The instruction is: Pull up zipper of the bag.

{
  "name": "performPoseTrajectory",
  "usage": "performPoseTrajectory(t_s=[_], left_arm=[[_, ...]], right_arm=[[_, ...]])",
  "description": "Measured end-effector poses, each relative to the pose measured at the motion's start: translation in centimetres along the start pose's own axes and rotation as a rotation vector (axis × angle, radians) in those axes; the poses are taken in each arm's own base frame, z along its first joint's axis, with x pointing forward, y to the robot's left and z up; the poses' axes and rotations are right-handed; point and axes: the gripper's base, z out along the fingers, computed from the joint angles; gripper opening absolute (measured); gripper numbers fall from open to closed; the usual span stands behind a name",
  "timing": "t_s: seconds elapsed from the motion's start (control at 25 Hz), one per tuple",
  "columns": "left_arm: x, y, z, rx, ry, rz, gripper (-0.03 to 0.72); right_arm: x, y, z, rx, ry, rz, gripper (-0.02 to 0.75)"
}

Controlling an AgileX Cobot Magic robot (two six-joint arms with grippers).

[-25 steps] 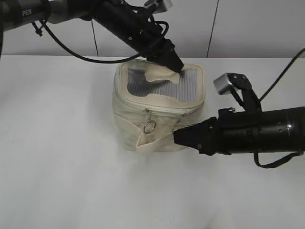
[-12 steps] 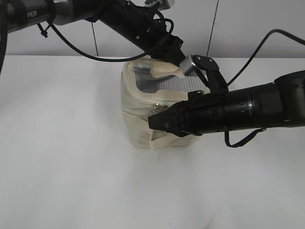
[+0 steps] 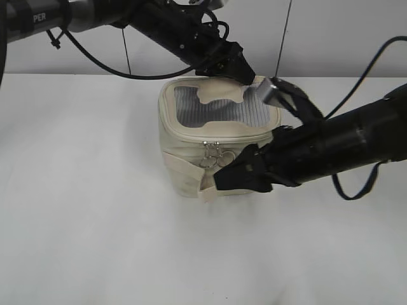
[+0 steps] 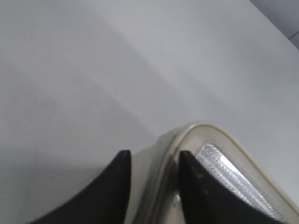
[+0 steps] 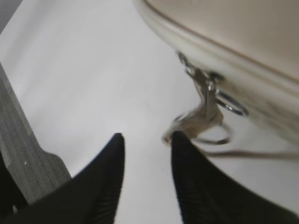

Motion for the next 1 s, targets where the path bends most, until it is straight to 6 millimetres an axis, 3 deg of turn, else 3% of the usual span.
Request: performPoseTrajectory(t_s=[0.08,0.16,0.32,0.44,0.64,0.68,0.76,0.88,1.0], left_arm=[[0.1,0.0,-0.2,0.02,0.013,-0.016,0.4],[0.1,-0.1,-0.7,0.024,0.027,-0.011,0.419],[-0.9,-1.2,-3.6,-0.046,0.052,0.029,0.349],[-1.6,-2.8,-7.1,-0.132,0.072,0.045,0.329],[-0.3,-6.6,-13.7,-0.269,0.091,0.045,0.272],[0.2,-8.2,-16.0,-0.298,0.059,0.047,0.268],[2.2,-10.7,-19.8,-0.355,-0.008,0.021,0.265],[6.8,-14.8,-25.8,-0.43,-0.142,0.009,0.264],[13.8,-18.4,-31.1,-0.51,-0.236,0.034,0.283]], right_arm=[[-0.2,-0.9,-1.6,0.004,0.021,0.049,0.483],[-0.2,-1.8,-3.3,0.02,0.05,0.087,0.536],[0.3,-2.0,-6.6,0.097,0.14,0.122,0.532],[0.7,-1.1,-9.2,0.192,0.194,0.128,0.526],[0.9,1.7,-14.0,0.292,0.147,0.094,0.525],[1.2,2.3,-15.1,0.308,0.141,0.078,0.525],[2.0,3.3,-16.8,0.341,0.133,0.048,0.525],[4.2,4.8,-19.1,0.382,0.148,0.016,0.525],[7.0,5.8,-20.9,0.431,0.153,0.015,0.525]])
